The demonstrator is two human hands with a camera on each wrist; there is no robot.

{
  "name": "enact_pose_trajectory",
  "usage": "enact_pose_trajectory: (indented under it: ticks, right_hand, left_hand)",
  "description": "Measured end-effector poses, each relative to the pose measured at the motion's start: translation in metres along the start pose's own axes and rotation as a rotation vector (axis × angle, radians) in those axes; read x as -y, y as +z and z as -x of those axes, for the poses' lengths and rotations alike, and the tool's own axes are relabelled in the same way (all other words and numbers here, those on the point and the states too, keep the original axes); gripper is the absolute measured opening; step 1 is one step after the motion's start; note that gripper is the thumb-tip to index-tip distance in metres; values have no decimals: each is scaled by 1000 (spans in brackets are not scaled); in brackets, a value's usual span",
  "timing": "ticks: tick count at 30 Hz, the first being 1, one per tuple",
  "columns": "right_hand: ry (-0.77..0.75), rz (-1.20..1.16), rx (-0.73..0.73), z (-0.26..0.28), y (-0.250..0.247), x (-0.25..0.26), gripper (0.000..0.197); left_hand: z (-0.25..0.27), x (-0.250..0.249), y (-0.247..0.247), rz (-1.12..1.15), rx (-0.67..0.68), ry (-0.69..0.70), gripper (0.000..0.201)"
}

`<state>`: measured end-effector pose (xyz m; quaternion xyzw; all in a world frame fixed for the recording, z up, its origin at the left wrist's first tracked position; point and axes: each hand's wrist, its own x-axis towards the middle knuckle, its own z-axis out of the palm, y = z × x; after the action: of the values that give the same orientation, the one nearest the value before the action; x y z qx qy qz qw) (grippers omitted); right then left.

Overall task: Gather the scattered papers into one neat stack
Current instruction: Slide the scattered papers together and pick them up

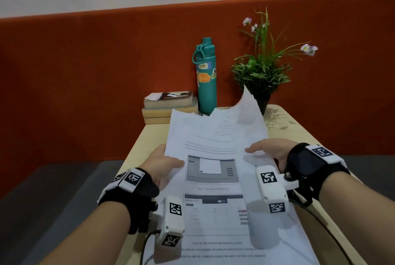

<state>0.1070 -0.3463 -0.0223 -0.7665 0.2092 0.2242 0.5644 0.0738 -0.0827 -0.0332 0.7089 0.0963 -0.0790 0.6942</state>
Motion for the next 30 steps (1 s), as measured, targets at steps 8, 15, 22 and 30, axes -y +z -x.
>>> enact_pose_trajectory:
  ticks: [8,15,22,30]
  right_hand:
    - [-121,-55,-6,8,7,8,65]
    - [-77,92,102,-28,13,-2,103]
    - [-153,131,-18,-4,29,-4,28]
    - [-803,-200,-354,44,21,31,25]
  left_hand:
    - [-1,1,-13,9,2,-33,46]
    - [3,-3,0,-178,99,-124,41]
    - [0,0,5,-329,-84,-70,43]
    - [26,-65,14,-155,-230,459,28]
